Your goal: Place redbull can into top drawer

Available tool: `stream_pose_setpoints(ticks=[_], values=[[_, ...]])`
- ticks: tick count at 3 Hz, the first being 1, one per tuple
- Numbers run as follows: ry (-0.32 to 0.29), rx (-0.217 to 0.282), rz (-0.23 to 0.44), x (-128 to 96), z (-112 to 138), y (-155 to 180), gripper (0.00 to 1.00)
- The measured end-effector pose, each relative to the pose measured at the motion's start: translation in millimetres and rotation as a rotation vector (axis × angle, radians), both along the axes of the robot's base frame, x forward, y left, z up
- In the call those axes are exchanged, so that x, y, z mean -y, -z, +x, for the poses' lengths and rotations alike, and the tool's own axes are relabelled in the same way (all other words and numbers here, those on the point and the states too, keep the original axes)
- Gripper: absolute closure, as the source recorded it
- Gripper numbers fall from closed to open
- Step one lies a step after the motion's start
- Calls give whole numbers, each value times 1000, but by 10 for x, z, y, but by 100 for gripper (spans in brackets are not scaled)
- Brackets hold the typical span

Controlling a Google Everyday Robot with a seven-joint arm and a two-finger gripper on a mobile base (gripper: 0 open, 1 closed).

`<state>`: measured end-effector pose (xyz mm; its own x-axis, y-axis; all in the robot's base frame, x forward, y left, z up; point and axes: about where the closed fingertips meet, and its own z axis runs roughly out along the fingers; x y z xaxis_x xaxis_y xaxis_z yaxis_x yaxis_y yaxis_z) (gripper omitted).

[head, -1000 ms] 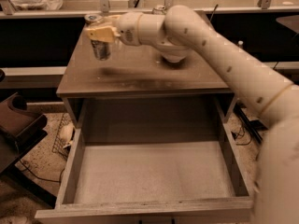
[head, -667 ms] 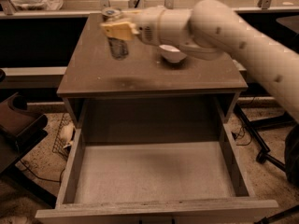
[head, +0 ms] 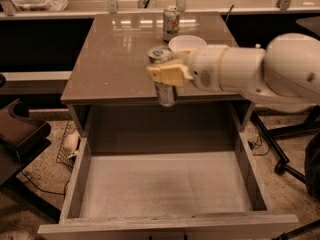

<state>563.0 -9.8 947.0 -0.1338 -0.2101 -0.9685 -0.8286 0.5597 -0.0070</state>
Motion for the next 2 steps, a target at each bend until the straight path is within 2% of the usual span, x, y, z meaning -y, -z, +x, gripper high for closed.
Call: stream_pose_setpoints(ticks=[1, 2], values=[[-25, 7, 38, 421, -403, 476, 100], [-96, 79, 63, 506, -474, 863, 100]])
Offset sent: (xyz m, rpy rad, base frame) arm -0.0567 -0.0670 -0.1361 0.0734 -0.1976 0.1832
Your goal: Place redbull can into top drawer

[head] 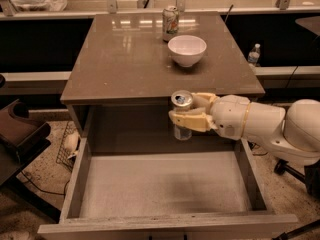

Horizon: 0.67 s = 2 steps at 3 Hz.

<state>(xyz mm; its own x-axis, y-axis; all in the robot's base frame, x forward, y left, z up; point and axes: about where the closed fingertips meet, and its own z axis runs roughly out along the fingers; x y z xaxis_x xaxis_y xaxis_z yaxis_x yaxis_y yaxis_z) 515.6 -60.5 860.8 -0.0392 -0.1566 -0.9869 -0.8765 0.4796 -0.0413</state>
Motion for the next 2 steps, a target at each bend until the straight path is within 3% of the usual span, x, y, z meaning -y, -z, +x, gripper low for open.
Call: stream_pose_setpoints(ticks=[1, 2], values=[[-11, 27, -6, 1, 11, 64, 100], [-23, 22, 9, -64, 25, 101, 100]])
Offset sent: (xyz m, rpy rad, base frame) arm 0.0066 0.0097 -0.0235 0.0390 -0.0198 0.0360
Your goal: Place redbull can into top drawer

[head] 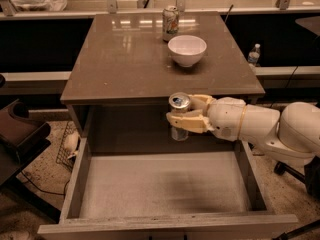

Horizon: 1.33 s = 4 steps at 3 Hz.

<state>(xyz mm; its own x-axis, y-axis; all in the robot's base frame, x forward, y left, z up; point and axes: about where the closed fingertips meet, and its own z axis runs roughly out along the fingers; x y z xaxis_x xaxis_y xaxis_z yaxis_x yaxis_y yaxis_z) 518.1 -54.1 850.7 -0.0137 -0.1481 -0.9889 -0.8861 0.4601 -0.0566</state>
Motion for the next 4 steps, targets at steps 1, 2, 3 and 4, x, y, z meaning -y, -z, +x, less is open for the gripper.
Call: stream_pose_setpoints(ticks=[1, 2, 3, 4], values=[[-41, -32, 22, -258, 52, 420, 100], [-81, -100, 92, -527, 49, 1086, 100], [-107, -132, 136, -643, 39, 1447, 100], [-109, -136, 141, -657, 35, 1460, 82]])
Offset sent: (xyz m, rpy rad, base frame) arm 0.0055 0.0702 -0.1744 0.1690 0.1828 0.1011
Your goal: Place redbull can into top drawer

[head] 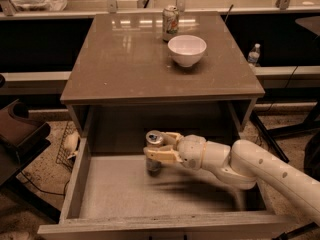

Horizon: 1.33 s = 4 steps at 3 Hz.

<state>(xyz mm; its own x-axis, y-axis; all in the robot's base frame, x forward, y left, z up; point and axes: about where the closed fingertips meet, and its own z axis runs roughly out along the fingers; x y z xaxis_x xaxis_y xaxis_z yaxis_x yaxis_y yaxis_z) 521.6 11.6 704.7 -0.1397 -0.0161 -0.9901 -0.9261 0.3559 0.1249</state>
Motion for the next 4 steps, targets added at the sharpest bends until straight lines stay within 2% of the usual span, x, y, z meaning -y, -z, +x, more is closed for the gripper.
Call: stream_pose_setpoints(ticks=[3, 4], values=[[-10, 3, 1, -55, -12, -23, 13], [-14, 3, 1, -73, -16, -28, 0]])
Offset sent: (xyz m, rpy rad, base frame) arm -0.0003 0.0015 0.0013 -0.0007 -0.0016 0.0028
